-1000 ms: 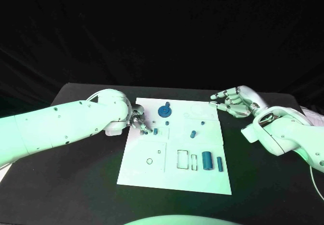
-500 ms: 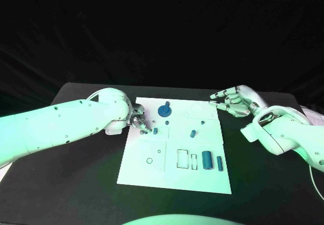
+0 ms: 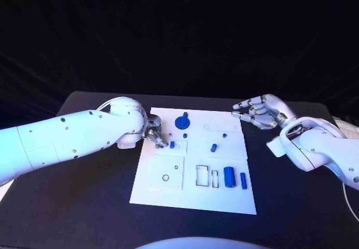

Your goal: Assemble the parts on the task board

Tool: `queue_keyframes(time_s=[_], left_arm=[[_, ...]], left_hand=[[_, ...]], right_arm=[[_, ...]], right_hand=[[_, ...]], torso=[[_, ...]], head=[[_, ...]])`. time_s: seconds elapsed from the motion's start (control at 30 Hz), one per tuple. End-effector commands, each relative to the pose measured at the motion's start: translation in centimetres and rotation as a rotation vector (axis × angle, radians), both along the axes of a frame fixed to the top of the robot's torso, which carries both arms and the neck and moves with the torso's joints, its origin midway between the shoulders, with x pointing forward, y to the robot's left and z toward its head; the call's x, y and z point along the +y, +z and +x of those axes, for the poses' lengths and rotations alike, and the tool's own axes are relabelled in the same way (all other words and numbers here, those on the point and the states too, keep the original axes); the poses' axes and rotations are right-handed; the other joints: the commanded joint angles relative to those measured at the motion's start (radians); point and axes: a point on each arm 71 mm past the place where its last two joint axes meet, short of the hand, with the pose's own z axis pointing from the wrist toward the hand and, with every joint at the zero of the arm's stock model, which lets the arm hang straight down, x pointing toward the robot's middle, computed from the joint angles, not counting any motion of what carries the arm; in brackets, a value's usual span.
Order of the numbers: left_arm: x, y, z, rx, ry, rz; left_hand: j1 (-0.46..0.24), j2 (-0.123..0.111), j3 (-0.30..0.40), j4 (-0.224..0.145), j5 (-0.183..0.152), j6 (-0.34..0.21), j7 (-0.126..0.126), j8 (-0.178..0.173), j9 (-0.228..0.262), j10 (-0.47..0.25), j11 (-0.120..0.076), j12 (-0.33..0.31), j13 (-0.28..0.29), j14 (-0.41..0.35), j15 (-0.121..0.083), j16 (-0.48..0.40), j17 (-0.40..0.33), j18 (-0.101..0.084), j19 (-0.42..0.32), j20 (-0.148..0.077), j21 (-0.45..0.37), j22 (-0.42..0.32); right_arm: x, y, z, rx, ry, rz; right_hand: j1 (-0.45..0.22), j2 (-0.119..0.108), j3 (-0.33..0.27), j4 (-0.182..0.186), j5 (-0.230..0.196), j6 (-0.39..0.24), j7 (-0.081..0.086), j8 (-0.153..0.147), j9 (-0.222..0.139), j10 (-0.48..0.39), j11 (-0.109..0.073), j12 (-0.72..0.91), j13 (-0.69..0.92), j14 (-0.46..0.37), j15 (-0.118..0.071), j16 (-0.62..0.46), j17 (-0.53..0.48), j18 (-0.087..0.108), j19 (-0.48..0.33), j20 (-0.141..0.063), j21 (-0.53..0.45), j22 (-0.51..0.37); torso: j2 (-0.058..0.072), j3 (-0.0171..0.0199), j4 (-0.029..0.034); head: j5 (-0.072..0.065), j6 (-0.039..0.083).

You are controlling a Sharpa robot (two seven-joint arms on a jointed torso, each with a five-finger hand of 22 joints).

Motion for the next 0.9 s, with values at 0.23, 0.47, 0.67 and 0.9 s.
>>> queue_keyframes(time_s=[0.23,0.47,0.67,0.9], left_arm=[[-0.10,-0.64,-0.24,0.019,-0.021,0.050],[-0.08,-0.71,-0.23,0.032,-0.024,0.059],[0.22,-0.76,-0.10,0.035,-0.015,0.064],[0.46,-0.63,0.07,0.027,-0.003,0.059]], left_hand=[[0.002,0.000,0.010,-0.002,0.002,0.000,0.000,0.004,0.001,0.010,0.003,0.005,0.003,0.103,-0.008,0.003,0.263,-0.021,0.049,-0.009,0.005,0.154],[-0.088,-0.016,-0.033,0.057,-0.001,0.009,0.005,0.005,-0.001,0.011,0.007,0.002,0.001,0.103,-0.005,0.003,0.263,-0.020,0.048,-0.007,0.003,0.154],[-0.130,-0.013,-0.122,0.095,-0.002,0.012,0.006,0.004,-0.002,0.009,0.008,-0.002,0.000,0.103,-0.004,0.003,0.263,-0.020,0.048,-0.005,0.001,0.154],[-0.140,-0.001,-0.169,0.098,-0.002,0.011,0.007,0.002,-0.003,0.008,0.009,-0.004,-0.001,0.103,-0.004,0.003,0.263,-0.020,0.048,-0.006,-0.001,0.154]], right_arm=[[0.16,-0.06,-0.03,0.002,0.011,-0.002],[0.12,-0.06,-0.04,0.002,0.010,-0.003],[0.06,-0.05,-0.06,0.002,0.009,-0.003],[0.03,-0.04,-0.08,0.003,0.008,-0.003]], right_hand=[[-0.002,0.007,-0.006,0.001,0.009,0.000,-0.001,-0.002,-0.002,-0.009,-0.001,-0.005,-0.002,0.064,-0.002,-0.007,0.076,0.006,-0.005,0.001,-0.007,-0.002],[-0.002,0.007,-0.006,0.001,0.009,0.000,-0.001,-0.002,-0.002,-0.009,-0.001,-0.005,-0.002,0.064,-0.002,-0.007,0.076,0.006,-0.005,0.001,-0.007,-0.002],[-0.002,0.008,-0.007,0.001,0.010,0.000,-0.001,-0.002,-0.002,-0.009,-0.001,-0.005,-0.002,0.064,-0.002,-0.007,0.076,0.006,-0.005,0.001,-0.007,-0.002],[-0.002,0.008,-0.007,0.001,0.010,0.000,-0.001,-0.002,-0.002,-0.009,-0.001,-0.005,-0.002,0.064,-0.002,-0.007,0.076,0.006,-0.005,0.001,-0.007,-0.002]], torso=[[0.000,0.0003,-0.0003],[0.000,0.0007,0.0009],[0.000,0.0003,0.0014],[0.000,0.0004,-0.0002]], head=[[-0.001,0.000],[-0.001,-0.002],[-0.001,-0.003],[0.001,-0.004]])
